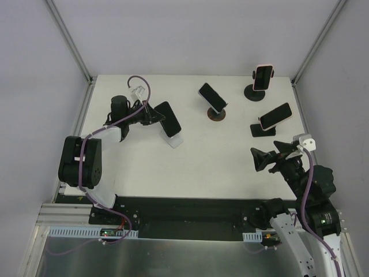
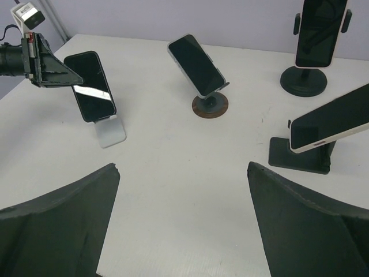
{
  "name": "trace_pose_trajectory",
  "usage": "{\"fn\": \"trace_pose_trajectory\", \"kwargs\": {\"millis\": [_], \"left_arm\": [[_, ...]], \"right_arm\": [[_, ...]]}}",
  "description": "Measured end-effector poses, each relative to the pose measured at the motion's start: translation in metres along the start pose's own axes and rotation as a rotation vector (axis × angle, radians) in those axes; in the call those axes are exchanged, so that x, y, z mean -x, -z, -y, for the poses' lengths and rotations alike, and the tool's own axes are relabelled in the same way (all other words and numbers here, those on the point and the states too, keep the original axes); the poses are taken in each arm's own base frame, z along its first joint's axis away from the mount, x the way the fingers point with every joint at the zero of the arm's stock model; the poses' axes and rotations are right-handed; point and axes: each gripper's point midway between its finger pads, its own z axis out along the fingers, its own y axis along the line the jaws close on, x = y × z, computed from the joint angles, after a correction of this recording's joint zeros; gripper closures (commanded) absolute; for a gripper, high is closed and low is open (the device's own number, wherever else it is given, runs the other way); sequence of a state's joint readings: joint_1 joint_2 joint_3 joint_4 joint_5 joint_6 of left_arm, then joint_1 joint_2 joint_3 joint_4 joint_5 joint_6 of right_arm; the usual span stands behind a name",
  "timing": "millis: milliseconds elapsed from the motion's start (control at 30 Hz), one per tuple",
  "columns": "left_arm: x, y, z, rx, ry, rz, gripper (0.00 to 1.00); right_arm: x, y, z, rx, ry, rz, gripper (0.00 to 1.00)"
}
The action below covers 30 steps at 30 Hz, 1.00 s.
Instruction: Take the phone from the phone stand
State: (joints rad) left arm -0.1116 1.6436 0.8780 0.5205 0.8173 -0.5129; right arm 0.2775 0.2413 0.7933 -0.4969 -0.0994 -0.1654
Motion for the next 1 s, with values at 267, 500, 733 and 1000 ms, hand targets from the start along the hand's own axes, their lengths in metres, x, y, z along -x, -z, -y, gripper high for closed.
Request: {"fn": "trace_pose_trajectory", "kwargs": {"millis": [267,500,733,1000], "left_arm": [[-0.004,0.008,0.003,-0.018,-0.004,0.037,1.0],[-0.007,0.018,0.005,-0.011,0.007,0.054,1.0],[-0.01,0.025,0.0,-0.001,0.008,0.069,1.0],[-0.016,0.033,-0.006,-0.005,0.009,0.111,0.94]], "right_arm": [[-0.007,-0.01,-0.01,0.063,0.001,-0.025,0.04],[-0.011,-0.017,-0.014,0.095,-0.002,-0.048,0.04],[-0.02,-0.023,-0.019,0.129,-0.007,-0.077,0.04],[-0.02,-0.029,-0.026,0.17,-0.009,-0.081,0.04]]}}
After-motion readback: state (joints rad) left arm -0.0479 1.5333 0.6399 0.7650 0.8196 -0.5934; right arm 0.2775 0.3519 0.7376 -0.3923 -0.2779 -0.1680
